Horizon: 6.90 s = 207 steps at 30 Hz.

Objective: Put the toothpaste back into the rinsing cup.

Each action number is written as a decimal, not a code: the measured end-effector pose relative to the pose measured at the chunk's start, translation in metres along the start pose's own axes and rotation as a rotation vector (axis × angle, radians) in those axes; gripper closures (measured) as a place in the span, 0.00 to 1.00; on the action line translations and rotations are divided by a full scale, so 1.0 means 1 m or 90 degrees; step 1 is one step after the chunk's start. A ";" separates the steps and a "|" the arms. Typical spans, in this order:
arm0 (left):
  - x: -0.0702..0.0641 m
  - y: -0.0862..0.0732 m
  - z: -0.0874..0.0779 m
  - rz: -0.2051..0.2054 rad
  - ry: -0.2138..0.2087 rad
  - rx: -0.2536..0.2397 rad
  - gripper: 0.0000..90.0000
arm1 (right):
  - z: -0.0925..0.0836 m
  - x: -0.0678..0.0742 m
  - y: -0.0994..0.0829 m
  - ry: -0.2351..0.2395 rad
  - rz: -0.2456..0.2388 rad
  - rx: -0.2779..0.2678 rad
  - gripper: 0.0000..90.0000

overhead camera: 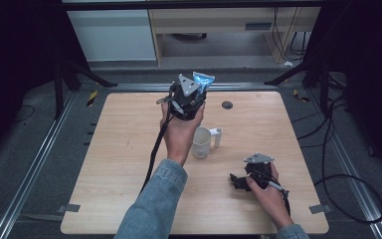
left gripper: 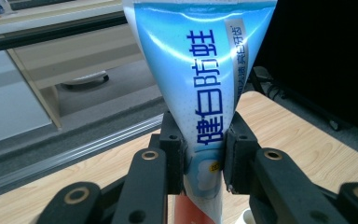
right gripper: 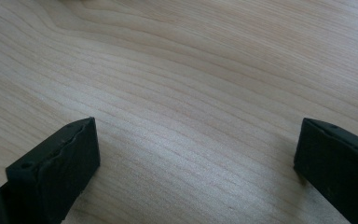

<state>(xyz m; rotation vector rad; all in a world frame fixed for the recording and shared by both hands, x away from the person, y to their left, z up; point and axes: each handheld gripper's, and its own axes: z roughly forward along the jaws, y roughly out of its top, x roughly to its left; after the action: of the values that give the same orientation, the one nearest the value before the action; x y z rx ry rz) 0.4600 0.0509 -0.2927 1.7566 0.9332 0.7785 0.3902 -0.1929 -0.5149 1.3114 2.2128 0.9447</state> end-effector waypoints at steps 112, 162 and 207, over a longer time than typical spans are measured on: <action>-0.025 -0.084 0.014 -0.062 0.037 -0.063 0.81 | 0.000 0.000 0.000 0.002 -0.009 -0.003 0.00; -0.024 -0.115 0.033 -0.063 0.037 0.004 0.80 | 0.000 0.000 0.000 0.002 -0.009 -0.004 0.00; -0.020 -0.104 0.054 -0.060 0.035 0.066 0.79 | 0.001 0.000 0.000 0.003 -0.008 -0.002 0.00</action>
<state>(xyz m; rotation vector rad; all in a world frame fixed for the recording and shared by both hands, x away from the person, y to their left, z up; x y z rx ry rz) 0.4689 0.0345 -0.4100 1.7738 1.1029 0.7327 0.3909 -0.1928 -0.5150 1.2930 2.2195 0.9475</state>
